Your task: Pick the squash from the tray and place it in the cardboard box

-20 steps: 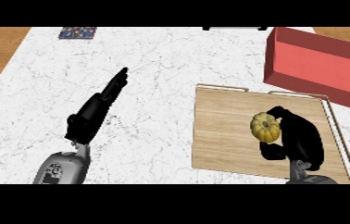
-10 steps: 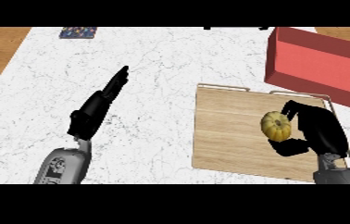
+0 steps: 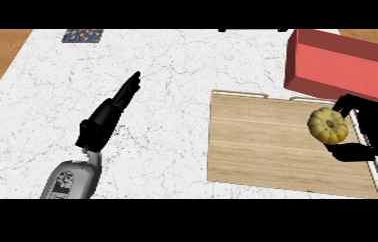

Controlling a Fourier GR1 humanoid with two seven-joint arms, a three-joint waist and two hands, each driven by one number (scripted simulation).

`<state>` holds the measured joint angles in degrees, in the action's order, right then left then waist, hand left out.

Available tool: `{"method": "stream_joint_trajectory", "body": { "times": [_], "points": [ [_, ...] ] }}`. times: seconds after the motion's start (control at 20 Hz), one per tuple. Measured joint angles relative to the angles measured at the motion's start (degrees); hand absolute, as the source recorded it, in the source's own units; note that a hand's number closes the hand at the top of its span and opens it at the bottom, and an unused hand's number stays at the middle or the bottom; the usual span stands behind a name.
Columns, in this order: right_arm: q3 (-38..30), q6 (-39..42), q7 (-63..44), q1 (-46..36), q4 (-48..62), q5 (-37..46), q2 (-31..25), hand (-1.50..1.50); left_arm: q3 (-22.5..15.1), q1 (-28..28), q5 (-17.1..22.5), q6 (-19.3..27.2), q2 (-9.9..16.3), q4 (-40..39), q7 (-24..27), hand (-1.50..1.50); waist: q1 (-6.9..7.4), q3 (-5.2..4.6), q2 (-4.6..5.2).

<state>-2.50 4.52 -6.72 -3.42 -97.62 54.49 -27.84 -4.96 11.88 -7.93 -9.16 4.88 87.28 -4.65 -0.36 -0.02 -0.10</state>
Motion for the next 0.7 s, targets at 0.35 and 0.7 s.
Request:
{"method": "stream_joint_trajectory", "body": {
  "times": [0.35,0.7],
  "points": [
    [-6.2,8.9,-4.1,0.8,-17.9,-9.2,-0.7,1.50,-0.2,-1.6,-0.2,-0.2,-0.1,1.4,-0.2,0.00,-0.29,-0.02,-0.14],
    [-15.2,13.8,-10.4,-2.3,-24.1,-16.5,-0.3,1.50,0.4,-1.8,0.0,-1.0,0.3,2.2,-0.4,0.00,0.05,-0.02,-0.04]
  ]
}}
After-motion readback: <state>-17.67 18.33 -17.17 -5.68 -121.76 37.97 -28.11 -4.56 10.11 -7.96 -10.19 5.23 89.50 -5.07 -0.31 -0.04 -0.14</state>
